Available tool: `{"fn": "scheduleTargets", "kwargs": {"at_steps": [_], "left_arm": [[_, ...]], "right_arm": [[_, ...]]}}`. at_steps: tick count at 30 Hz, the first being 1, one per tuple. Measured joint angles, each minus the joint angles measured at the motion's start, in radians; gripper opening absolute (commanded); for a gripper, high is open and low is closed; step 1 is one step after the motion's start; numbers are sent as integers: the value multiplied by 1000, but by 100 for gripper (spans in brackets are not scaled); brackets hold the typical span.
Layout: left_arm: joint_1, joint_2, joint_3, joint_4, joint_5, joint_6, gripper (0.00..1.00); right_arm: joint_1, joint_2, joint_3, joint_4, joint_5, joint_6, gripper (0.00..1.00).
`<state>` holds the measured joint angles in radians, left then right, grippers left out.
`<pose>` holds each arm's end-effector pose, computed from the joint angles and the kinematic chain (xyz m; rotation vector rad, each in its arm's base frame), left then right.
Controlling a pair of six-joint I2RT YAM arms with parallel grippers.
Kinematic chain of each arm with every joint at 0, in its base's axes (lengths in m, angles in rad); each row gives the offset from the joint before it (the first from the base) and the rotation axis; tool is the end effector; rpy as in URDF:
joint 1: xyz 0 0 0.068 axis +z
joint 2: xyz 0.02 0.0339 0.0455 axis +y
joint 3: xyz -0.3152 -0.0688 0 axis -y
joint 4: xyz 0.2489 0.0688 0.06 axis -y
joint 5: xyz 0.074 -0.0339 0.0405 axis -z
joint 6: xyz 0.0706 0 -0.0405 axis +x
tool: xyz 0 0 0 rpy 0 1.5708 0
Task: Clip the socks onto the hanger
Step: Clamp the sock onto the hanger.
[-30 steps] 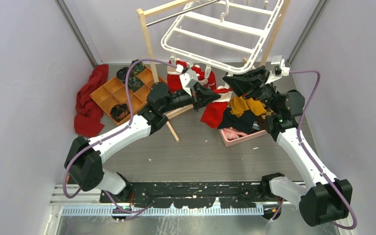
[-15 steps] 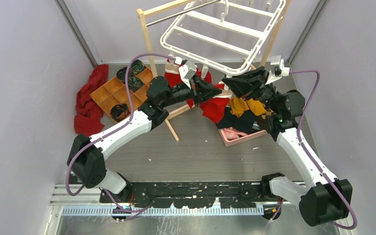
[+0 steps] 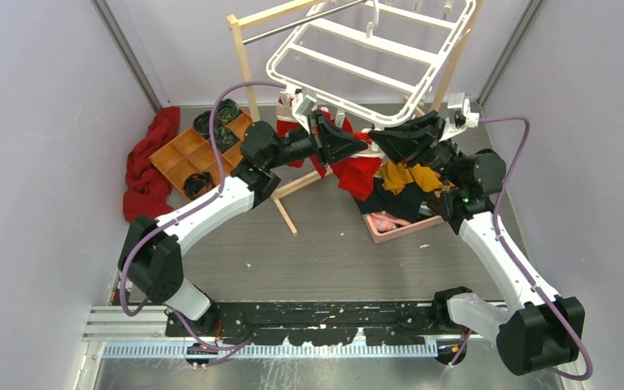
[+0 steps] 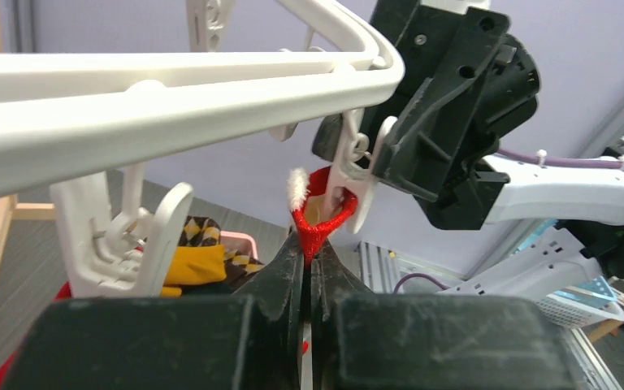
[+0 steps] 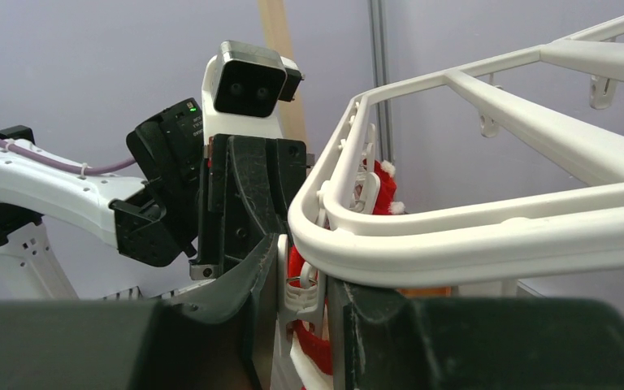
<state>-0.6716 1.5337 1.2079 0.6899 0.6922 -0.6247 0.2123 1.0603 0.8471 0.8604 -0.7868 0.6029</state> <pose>0.2720 -0.2738 0.4514 0.7052 1.2739 -1.5012 0.2053 0.0954 0.4692 -0.5739 1.0511 1.0830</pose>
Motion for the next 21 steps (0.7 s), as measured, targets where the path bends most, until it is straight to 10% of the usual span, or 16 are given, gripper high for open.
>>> {"fn": "scheduleTargets", "kwargs": {"at_steps": [5, 21], "left_arm": [[0, 15, 8, 64, 31, -71, 0], [15, 28, 6, 124, 44, -112, 0]], "right_arm": [[0, 0, 0, -2, 0, -20, 12], [-5, -34, 0, -60, -26, -57, 82]]}}
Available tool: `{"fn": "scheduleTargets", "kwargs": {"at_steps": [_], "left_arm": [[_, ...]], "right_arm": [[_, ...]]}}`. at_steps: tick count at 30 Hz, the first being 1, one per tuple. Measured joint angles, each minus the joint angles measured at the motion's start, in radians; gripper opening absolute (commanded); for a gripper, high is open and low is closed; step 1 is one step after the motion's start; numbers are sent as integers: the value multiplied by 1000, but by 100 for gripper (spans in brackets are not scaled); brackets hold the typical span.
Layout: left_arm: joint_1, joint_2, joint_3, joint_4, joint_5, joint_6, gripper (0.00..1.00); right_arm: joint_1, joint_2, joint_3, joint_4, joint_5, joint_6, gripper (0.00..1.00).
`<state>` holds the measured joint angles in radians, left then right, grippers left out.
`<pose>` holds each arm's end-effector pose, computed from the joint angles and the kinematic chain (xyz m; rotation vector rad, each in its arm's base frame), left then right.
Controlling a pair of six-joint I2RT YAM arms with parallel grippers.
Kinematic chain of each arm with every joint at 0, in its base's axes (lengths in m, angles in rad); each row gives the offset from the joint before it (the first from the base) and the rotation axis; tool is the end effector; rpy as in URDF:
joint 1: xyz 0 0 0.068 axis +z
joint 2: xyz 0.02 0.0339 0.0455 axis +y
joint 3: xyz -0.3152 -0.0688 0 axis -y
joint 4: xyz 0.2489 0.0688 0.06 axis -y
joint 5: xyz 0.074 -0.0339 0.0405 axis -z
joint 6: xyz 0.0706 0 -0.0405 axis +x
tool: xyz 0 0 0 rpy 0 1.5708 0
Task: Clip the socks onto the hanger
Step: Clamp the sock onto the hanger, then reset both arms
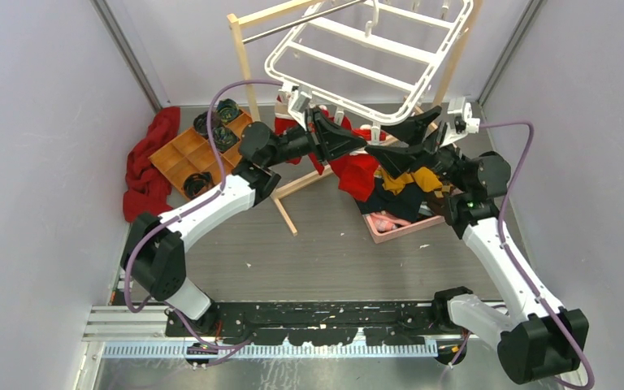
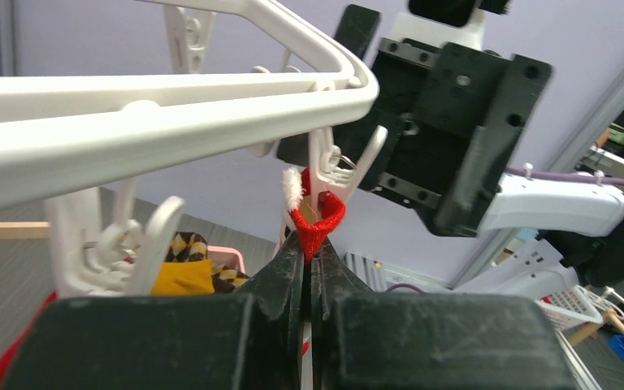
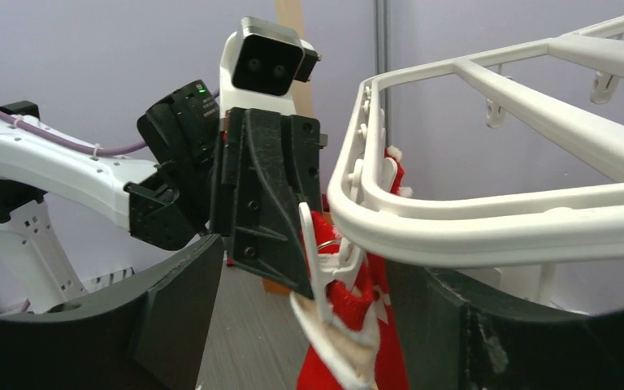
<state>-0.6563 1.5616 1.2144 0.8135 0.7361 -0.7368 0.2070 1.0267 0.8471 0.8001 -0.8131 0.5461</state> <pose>0.2756 -0.2721 0.4572 0.6961 1.2189 -1.5908 0.1971 0.0938 0.4690 -0.6158 1.0576 1.0466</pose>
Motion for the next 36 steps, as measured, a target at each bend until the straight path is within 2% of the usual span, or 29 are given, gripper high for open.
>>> {"fn": "scheduleTargets", "kwargs": {"at_steps": [3, 7, 9, 10, 15, 18, 23, 29, 34, 36], "left_arm": [[14, 0, -2, -2, -14, 10, 4], [35, -9, -9, -28, -59, 39, 26], [44, -24, -18, -55, -88, 61, 38], [47, -31, -21, -68, -100, 71, 43], [58, -117, -54, -189, -171, 121, 63], [60, -202, -84, -284, -205, 159, 70], [61, -399, -122, -495, -249, 236, 74], [61, -630, -186, -771, -323, 337, 84], [61, -777, -284, -999, -463, 396, 98], [61, -824, -314, -1079, -529, 406, 100]], "right_arm": [[-13, -43, 0, -46, -22, -20, 93], [-31, -154, 0, -225, -66, -107, 100], [-34, -216, 23, -435, -91, -216, 100], [-34, -241, 29, -476, -95, -239, 100], [-34, -322, 103, -917, -61, -449, 100], [-42, -340, 130, -1121, 46, -501, 100], [-132, -336, 130, -1315, 283, -500, 100], [-249, -260, 130, -1398, 578, -416, 100], [-336, -87, 190, -1444, 857, -324, 100], [-349, -23, 246, -1474, 941, -301, 100]]}}
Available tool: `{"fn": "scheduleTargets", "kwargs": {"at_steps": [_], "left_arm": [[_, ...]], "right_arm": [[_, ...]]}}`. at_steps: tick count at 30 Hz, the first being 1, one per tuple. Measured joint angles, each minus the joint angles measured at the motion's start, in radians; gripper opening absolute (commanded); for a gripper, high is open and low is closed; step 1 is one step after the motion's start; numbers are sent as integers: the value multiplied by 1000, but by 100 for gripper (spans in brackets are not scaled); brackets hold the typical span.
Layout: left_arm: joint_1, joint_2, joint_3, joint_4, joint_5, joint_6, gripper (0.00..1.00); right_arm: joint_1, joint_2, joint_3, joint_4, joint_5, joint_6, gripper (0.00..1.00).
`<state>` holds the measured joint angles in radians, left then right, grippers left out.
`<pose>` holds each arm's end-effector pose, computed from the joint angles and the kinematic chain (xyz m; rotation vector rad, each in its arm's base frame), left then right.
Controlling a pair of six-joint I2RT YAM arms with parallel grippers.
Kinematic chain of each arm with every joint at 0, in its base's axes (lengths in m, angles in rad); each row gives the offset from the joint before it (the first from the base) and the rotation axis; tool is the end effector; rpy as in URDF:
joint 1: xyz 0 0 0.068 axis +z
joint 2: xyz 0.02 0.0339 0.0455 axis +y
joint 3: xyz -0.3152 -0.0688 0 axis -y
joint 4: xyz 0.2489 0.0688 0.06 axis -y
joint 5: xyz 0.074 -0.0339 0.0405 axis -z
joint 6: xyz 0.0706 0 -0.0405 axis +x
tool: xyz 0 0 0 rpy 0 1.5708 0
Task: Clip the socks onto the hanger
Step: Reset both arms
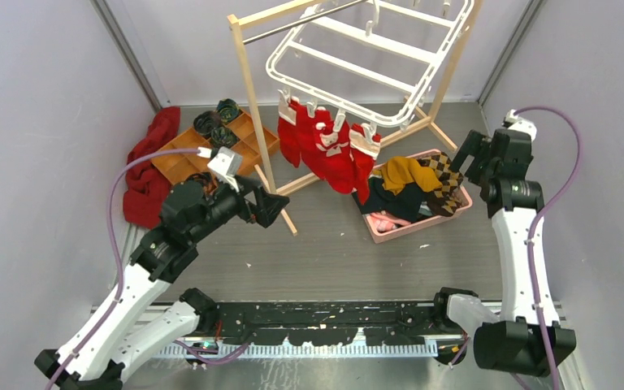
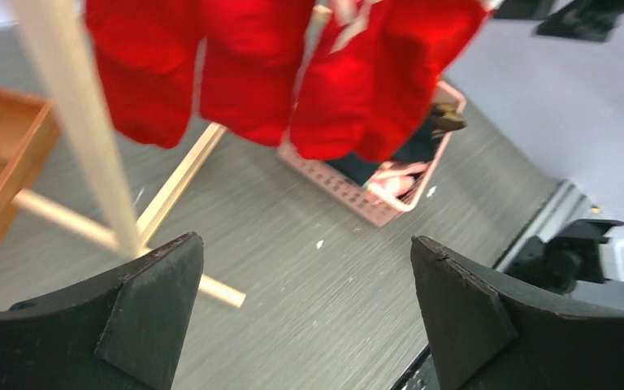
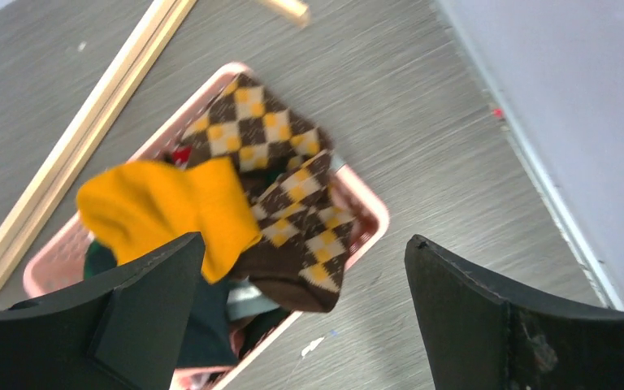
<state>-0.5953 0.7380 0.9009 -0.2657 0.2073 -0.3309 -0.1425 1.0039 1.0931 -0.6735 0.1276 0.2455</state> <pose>0.1285 -0.1046 0.4105 0.3911 1.7028 -0.8629 0.2100 -0.0392 0.3819 0.4868 2.0949 -0.0777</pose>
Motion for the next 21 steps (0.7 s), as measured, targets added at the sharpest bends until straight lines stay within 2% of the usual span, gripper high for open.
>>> {"fn": "scheduleTargets", "kwargs": {"at_steps": [3, 8, 13, 16, 21], "left_arm": [[0, -62, -15, -100, -104, 4, 100], [3, -141, -10, -198, -277, 7, 100], [35, -87, 66, -253, -365, 15, 100], [126, -9, 140, -270, -367, 20, 100], [421, 94, 240, -262, -231, -57, 100]], "right_arm": [[-15, 62, 92, -23, 94, 21, 100], [-30, 68, 193, -38, 150, 27, 100], [-32, 61, 290, -42, 151, 27, 100], [-32, 54, 338, -38, 150, 26, 100], [-32, 64, 406, -42, 132, 36, 100]]}}
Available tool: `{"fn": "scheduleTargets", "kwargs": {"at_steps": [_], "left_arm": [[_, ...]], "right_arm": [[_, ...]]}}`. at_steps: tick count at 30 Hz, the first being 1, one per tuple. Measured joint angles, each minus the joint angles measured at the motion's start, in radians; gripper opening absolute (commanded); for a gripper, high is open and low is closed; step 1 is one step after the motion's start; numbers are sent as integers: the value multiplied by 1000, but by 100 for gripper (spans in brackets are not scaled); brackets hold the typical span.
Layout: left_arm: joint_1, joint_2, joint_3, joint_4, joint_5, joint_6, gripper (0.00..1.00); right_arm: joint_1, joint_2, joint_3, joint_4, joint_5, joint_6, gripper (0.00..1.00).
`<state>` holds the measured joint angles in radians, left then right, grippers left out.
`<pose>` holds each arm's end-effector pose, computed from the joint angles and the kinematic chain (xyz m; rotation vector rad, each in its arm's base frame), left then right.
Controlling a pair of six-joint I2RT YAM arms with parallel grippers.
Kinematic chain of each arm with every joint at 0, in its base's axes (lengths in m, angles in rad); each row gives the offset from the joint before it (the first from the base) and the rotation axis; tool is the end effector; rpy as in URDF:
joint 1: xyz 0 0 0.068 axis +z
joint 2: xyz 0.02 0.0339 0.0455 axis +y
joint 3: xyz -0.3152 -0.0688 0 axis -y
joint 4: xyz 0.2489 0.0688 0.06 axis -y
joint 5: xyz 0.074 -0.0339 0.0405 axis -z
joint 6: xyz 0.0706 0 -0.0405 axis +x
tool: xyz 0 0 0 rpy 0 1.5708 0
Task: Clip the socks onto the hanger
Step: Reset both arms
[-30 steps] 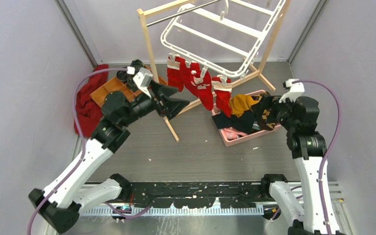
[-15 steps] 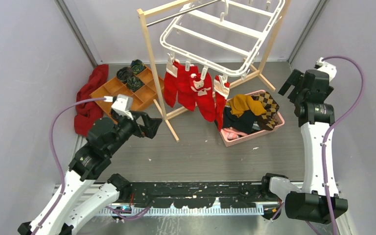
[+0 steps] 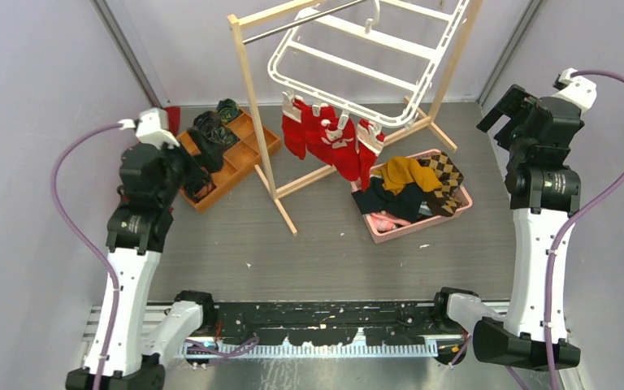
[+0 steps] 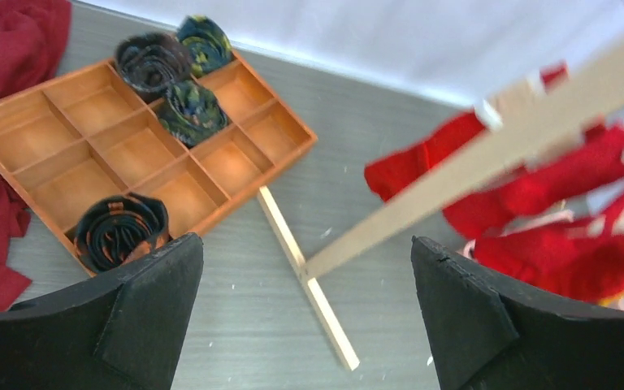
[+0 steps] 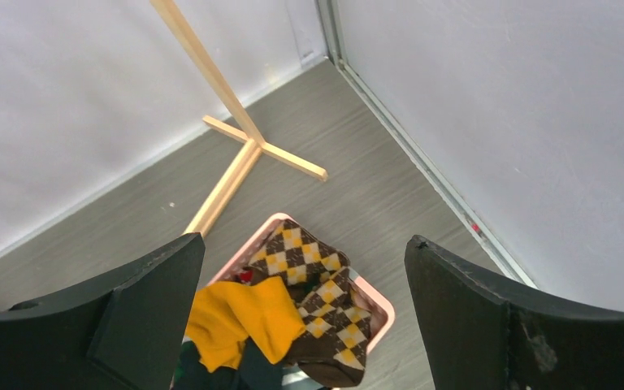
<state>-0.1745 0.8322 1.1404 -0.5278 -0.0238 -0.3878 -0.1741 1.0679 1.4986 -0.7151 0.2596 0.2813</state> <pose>0.1656 -0.0275 0.4477 -0.2094 1.7943 -0.3810 0.1995 -0.0535 0.5082 0.5907 1.7517 -0.1659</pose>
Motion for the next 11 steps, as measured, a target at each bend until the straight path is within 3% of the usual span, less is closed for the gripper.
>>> {"fn": "scheduleTargets", "kwargs": {"at_steps": [4, 11], "left_arm": [[150, 54, 77, 10, 113, -81, 100], [164, 31, 141, 5, 224, -114, 100]], "right_arm": [[0, 30, 60, 0, -29, 21, 100], [0, 77, 140, -6, -66, 36, 100]]}}
